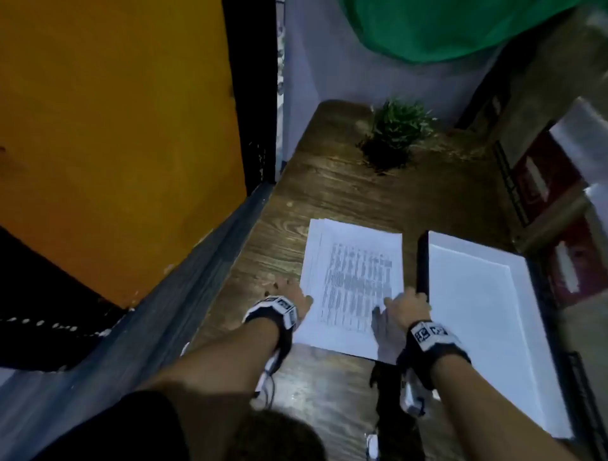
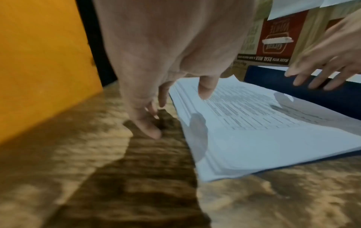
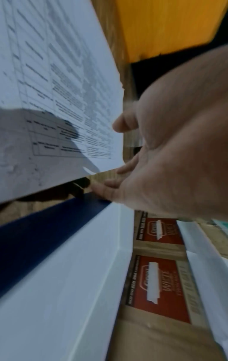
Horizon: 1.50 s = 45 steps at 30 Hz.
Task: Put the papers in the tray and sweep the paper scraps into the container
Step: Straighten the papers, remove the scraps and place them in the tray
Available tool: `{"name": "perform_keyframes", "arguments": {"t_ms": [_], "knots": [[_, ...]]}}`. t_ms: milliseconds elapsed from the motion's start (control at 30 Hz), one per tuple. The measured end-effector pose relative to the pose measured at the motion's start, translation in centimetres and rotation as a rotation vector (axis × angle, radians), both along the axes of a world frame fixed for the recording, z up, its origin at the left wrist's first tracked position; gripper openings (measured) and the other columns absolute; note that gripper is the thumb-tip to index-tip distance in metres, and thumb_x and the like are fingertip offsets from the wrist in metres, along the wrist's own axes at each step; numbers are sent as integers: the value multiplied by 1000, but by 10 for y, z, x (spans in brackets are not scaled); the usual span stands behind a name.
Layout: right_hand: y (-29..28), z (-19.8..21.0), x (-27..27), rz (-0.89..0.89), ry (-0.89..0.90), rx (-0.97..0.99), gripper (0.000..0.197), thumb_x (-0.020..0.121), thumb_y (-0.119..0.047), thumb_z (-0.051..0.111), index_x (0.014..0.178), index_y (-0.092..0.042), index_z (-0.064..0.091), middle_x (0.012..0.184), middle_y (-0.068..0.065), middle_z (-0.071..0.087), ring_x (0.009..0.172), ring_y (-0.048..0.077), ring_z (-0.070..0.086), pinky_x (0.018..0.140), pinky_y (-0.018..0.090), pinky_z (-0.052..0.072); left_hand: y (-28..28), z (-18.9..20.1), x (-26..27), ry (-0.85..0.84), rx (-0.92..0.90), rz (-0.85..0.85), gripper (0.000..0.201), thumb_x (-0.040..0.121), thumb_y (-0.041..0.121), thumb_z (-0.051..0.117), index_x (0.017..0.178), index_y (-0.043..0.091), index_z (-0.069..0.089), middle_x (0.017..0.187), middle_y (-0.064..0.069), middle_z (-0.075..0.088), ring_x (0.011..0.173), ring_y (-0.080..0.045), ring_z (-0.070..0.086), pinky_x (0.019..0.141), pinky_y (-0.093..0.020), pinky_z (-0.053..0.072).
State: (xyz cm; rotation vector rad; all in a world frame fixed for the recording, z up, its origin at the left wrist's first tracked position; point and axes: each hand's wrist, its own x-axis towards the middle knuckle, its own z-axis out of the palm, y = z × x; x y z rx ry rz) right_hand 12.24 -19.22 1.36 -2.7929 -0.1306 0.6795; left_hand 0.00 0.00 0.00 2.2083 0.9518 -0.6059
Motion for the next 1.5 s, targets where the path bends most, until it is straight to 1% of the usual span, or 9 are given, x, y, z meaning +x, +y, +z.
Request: {"name": "perform_keyframes", "arguments": {"t_ms": [233,367,500,767,867,967,1133,1367,1500], "knots": [[11,-40,-7,-191,36,-130,85,83,-49,62,136,6,24,141,27,33,129,40,34,102,43,36,-31,-13,22,-17,-169,299,75,79,40,59,141,10,30,146,-18,20,129,-42,33,98,-45,42],[11,-40,-14,-201,208,6,80,82,-32,70,138,5,26,140,27,38,127,38,42,91,37,40,-13,1,14,-27,-381,321,26,78,30,58,87,5,59,76,-11,50,61,-24,47,62,-30,36],[7,-31,-23,-115,384,62,66,79,-29,72,136,-10,43,119,9,60,115,27,55,89,31,43,-2,24,1,39,-381,214,16,84,21,59,93,8,55,55,-3,42,45,-16,38,48,-27,33],[-6,4,-55,-342,377,653,49,61,-11,88,93,-8,51,104,10,64,89,23,61,79,34,50,-1,45,-48,-424,-544,396,57,87,-3,55,136,24,46,129,-3,59,111,-22,58,92,-33,48],[-9,38,-57,-317,472,1074,92,32,-28,98,112,-8,58,104,12,72,92,26,70,80,41,56,6,71,-75,-526,-587,396,54,88,-5,56,136,18,45,126,1,57,113,-18,55,91,-30,45],[-5,79,-70,-252,434,1261,62,62,-5,84,119,-9,59,111,12,71,103,28,67,84,39,56,11,94,-101,-541,-543,321,56,81,-1,65,131,16,49,124,-2,63,115,-21,59,97,-39,48],[5,127,-124,-84,67,1129,45,80,12,62,112,-20,58,105,-11,68,98,-1,65,79,11,52,1,149,-128,-753,-384,337,47,83,6,66,125,15,47,114,11,60,103,-6,58,89,-24,45],[-5,120,-196,-154,-172,1133,34,82,6,61,108,-14,57,101,0,67,91,3,64,81,24,49,-19,151,-170,-886,-272,555,52,78,40,61,107,-2,59,102,-15,67,90,-27,65,88,-44,54],[-26,116,-211,-160,-127,1139,49,78,13,60,108,-26,56,102,-3,67,91,5,65,79,18,52,-25,147,-189,-877,-331,470,46,84,9,63,127,9,47,126,-7,59,120,-22,56,104,-39,45]]}}
